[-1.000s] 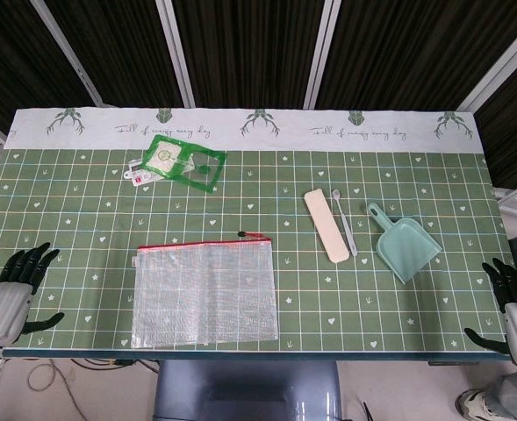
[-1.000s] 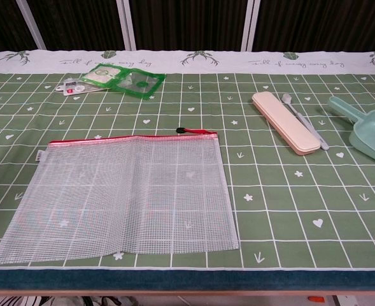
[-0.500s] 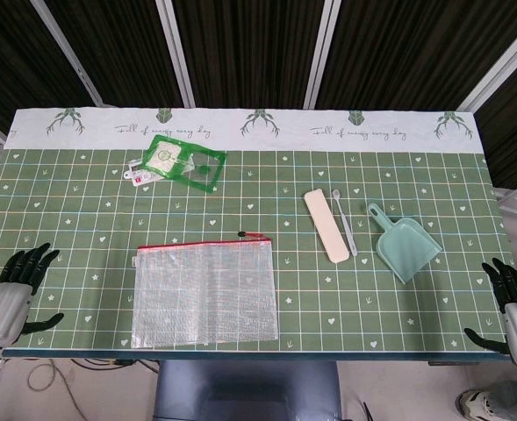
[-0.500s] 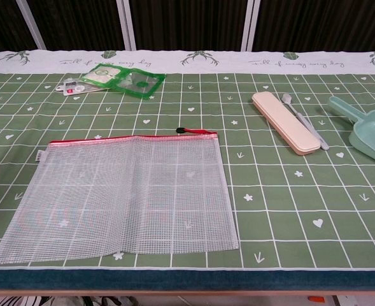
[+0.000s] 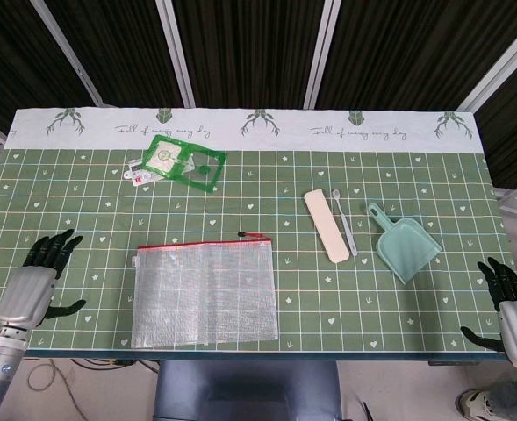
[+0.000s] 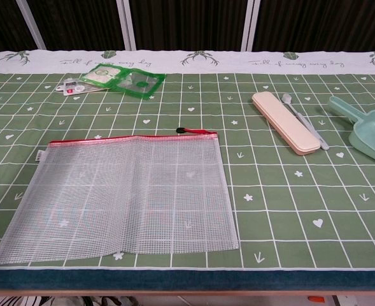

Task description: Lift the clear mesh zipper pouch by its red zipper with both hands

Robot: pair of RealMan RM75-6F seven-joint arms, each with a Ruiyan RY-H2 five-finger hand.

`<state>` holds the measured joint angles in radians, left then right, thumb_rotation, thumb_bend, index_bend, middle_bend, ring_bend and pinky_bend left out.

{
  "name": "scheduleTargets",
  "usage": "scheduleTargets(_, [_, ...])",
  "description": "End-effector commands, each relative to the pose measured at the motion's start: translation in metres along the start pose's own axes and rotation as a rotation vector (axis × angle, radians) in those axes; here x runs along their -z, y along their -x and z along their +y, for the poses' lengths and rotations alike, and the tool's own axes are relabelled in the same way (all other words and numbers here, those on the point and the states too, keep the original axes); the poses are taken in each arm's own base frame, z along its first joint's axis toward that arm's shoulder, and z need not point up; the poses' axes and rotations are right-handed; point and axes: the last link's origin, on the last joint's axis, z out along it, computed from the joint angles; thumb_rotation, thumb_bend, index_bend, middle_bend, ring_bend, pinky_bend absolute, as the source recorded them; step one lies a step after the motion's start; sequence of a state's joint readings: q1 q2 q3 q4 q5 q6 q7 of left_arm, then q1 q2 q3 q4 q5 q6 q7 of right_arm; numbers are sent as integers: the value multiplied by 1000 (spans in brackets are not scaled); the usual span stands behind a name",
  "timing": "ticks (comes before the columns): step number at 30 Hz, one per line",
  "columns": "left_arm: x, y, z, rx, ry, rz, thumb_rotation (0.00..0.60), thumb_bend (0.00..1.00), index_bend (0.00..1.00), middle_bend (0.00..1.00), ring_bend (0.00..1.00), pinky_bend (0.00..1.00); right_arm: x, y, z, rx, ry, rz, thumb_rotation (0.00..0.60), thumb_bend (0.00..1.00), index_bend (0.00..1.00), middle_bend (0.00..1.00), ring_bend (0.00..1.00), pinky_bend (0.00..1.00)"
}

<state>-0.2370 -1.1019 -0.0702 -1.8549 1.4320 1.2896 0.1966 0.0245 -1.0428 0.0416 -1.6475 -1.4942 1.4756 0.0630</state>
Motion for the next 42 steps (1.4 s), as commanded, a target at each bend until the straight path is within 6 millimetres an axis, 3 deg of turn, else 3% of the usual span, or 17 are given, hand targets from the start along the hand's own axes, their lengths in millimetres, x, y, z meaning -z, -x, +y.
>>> scheduleTargets(1, [-41,-7,40,-8,46,-6,600,70,0,0,0,0,0,0,1,-5,7,-2,600,108,0,0,0,201])
scheduleTargets(5, [-77,-7,75,-10,63,-15,600,100,23,0,0,0,-1,1,1,-11,14,-6,600,112,0,0,0,201])
scheduleTargets(13, [-146,6,150,-38,72,-43,600,166,183,0,0,0,-2,2,1,-21,21,-18,600,113,0,0,0,201])
scheduleTargets(20, [-186,28,207,-93,64,-84,600,201,281,0,0,0,-3,2,3,-33,36,-23,600,115,0,0,0,201])
scheduleTargets(29, [-218,61,262,-169,47,-115,600,223,346,0,0,0,-5,3,6,-51,59,-37,600,117,0,0,0,201])
scheduleTargets(42, [-234,102,294,-254,35,-143,600,232,441,24,0,0,-6,3,8,-70,81,-50,600,118,0,0,0,201])
